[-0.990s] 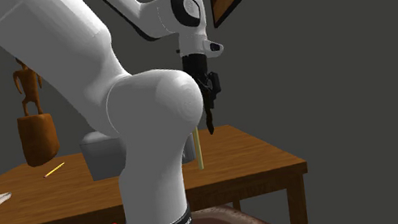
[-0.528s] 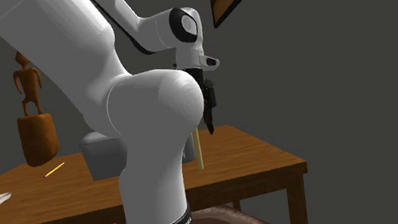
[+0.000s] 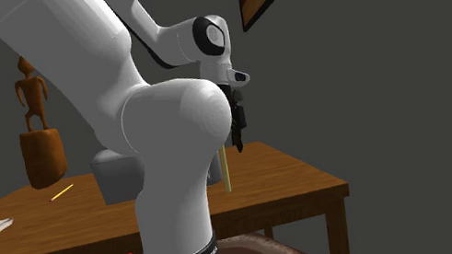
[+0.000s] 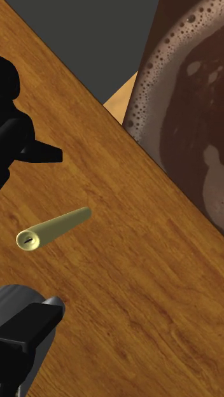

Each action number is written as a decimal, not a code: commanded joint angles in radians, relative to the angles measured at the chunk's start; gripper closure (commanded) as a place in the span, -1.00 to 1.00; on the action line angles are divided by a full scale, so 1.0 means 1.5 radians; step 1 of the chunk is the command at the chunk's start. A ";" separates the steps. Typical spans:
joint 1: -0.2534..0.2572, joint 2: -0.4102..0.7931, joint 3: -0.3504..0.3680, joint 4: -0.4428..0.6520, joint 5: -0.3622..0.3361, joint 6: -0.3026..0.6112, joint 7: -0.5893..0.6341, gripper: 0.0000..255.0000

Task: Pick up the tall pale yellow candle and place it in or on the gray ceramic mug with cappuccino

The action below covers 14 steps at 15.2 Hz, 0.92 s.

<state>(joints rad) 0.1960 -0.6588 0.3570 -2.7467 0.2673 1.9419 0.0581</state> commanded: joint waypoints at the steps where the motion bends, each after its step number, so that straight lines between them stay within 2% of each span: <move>1: 0.000 0.000 0.000 0.000 0.000 0.000 0.000 -1.00; 2: 0.000 0.000 0.000 0.000 0.000 0.000 0.000 -1.00; 3: 0.000 0.000 0.000 0.000 0.000 0.000 0.000 1.00; 12: 0.000 0.000 0.000 0.000 0.000 0.000 0.000 1.00; 14: 0.000 -0.009 -0.004 0.012 -0.003 -0.021 0.001 1.00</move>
<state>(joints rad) 0.1949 -0.6649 0.3531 -2.7348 0.2639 1.9242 0.0582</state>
